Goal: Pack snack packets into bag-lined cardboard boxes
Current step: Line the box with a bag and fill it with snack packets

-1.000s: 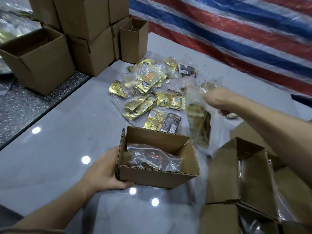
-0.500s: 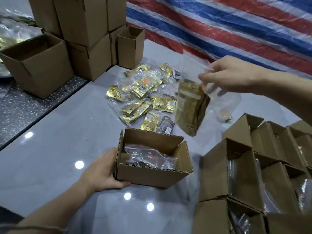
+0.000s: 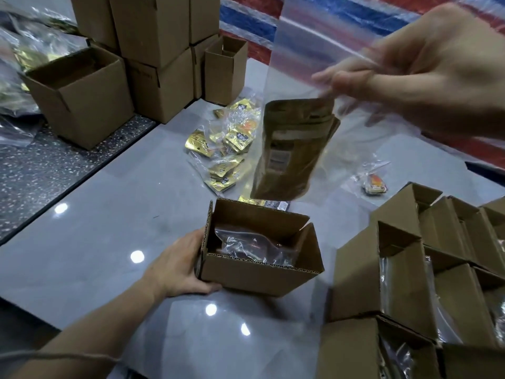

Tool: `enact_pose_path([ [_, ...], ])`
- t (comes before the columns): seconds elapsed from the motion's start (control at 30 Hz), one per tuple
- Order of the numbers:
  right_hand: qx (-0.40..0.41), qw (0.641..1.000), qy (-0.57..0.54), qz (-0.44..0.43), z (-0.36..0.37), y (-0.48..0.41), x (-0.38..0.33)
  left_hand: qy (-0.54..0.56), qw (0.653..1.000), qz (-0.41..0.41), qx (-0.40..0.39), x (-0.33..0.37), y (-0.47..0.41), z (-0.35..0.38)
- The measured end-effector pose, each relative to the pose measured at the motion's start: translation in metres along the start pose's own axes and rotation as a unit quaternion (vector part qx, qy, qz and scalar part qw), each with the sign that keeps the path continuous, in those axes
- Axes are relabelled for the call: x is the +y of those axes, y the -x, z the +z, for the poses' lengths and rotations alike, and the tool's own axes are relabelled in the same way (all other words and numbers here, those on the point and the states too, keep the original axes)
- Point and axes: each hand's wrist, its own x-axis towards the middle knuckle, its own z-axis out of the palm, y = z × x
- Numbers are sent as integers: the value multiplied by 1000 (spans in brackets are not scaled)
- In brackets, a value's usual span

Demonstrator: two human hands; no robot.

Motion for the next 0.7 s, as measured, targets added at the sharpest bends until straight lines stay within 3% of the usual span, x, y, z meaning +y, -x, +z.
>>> enact_pose_path([
  [0.37, -52, 995, -87, -6, 22, 12, -16, 14, 1000, 9, -6, 0, -4, 2],
  [0.7, -67, 995, -71, 7, 85, 23, -1, 8, 1000, 9, 7, -1, -2, 2],
])
